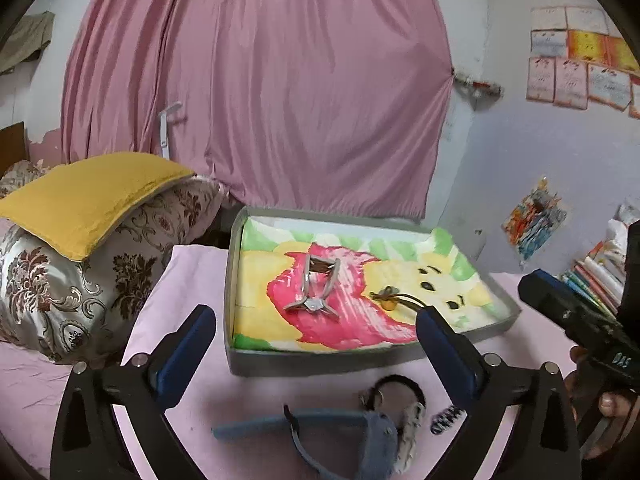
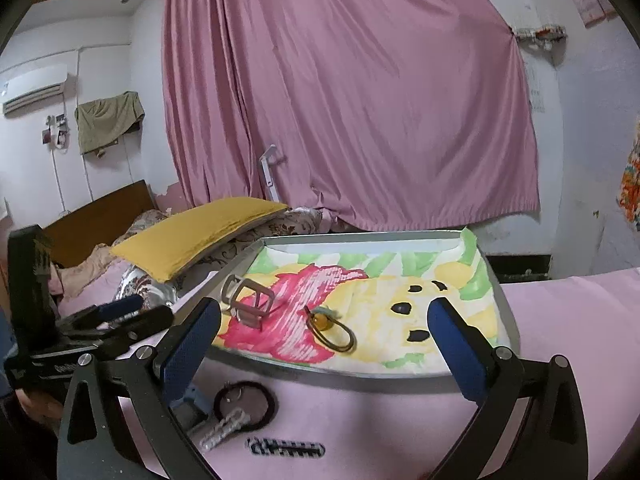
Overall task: Organize jewelry
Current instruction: 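Move both tools back to the jewelry and open them over the items, then grasp the blue smartwatch with the left tool while the right tool grasps an earring, then lower the watch and earring into the tray and open both tools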
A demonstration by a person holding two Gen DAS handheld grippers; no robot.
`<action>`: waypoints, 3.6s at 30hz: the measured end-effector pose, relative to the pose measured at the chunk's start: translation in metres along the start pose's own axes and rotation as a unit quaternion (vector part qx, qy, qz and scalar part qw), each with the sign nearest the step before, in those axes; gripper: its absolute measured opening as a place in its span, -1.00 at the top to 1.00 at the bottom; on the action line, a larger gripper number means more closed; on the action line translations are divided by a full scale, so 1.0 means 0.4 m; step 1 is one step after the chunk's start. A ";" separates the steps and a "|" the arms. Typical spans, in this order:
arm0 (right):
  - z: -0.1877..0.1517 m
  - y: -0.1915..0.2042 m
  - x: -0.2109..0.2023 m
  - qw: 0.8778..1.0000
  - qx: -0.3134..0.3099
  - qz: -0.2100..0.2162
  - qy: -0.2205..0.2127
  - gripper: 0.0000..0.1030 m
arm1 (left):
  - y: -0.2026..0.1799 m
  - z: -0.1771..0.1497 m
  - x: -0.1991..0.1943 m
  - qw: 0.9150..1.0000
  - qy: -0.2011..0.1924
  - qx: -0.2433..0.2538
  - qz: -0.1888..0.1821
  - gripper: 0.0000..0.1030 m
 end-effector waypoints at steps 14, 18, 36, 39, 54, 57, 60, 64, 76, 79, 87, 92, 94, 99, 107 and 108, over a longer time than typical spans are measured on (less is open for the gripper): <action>-0.099 -0.011 -0.092 0.998 -0.025 -0.001 0.053 -0.97 | -0.029 -0.097 -0.122 0.999 -0.017 0.023 -0.027 -0.97; -0.126 -0.015 -0.113 0.997 -0.037 -0.005 0.064 -0.97 | -0.042 -0.122 -0.125 0.999 -0.006 0.038 -0.028 -0.97; -0.200 -0.013 -0.066 0.979 -0.051 0.021 0.194 -0.09 | -0.079 -0.135 -0.033 0.988 0.095 0.084 -0.084 -0.37; -0.204 -0.014 -0.048 0.975 -0.061 0.006 0.215 0.12 | -0.080 -0.138 -0.013 0.986 0.116 0.087 -0.087 -0.37; -0.200 -0.005 -0.026 0.963 -0.114 -0.020 0.244 0.62 | -0.119 -0.099 0.015 0.963 0.176 0.181 -0.091 0.46; -0.200 -0.009 -0.028 0.963 -0.114 -0.018 0.243 0.64 | -0.137 -0.107 0.020 0.956 0.190 0.204 -0.092 0.59; -0.199 -0.008 -0.030 0.963 -0.114 -0.018 0.242 0.65 | -0.141 -0.112 0.020 0.954 0.193 0.209 -0.090 0.62; -0.199 -0.007 -0.029 0.963 -0.115 -0.020 0.241 0.65 | -0.132 -0.112 0.017 0.958 0.189 0.192 -0.099 0.65; -0.187 0.005 -0.041 0.970 -0.103 0.016 0.222 0.79 | -0.109 -0.119 -0.025 0.976 0.130 0.134 -0.115 0.69; -0.161 0.024 -0.054 0.976 -0.101 0.029 0.192 0.79 | -0.102 -0.094 -0.046 0.981 0.101 0.121 -0.112 0.69; -0.038 0.102 -0.101 0.991 -0.118 0.033 0.050 0.79 | -0.098 -0.001 -0.075 0.992 -0.017 0.092 -0.080 0.69; 0.029 0.138 -0.088 0.994 -0.105 0.039 -0.013 0.79 | -0.109 0.055 -0.067 0.992 -0.076 0.088 -0.048 0.69; 0.049 0.147 -0.076 0.993 -0.112 0.035 -0.033 0.79 | -0.111 0.074 -0.052 0.991 -0.093 0.087 -0.037 0.69; 0.082 0.171 -0.054 0.988 -0.131 0.024 -0.081 0.79 | -0.099 0.107 -0.005 0.990 -0.112 0.085 0.000 0.68; 0.097 0.185 0.004 0.988 -0.120 0.017 -0.096 0.79 | -0.087 0.124 0.054 0.990 -0.116 0.078 0.016 0.68; 0.098 0.182 0.014 0.989 -0.117 0.016 -0.093 0.79 | -0.085 0.124 0.059 0.990 -0.117 0.076 0.018 0.68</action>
Point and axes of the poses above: each gripper's, at about its wrist camera, not at the fingertips, and x roughly the way its jaws point, y to its left, z to its top, the point moved 2 cm from there along x, roughly the way its jaws point, and after that the axes turned 9 degrees about x, right-handed, at the moved point
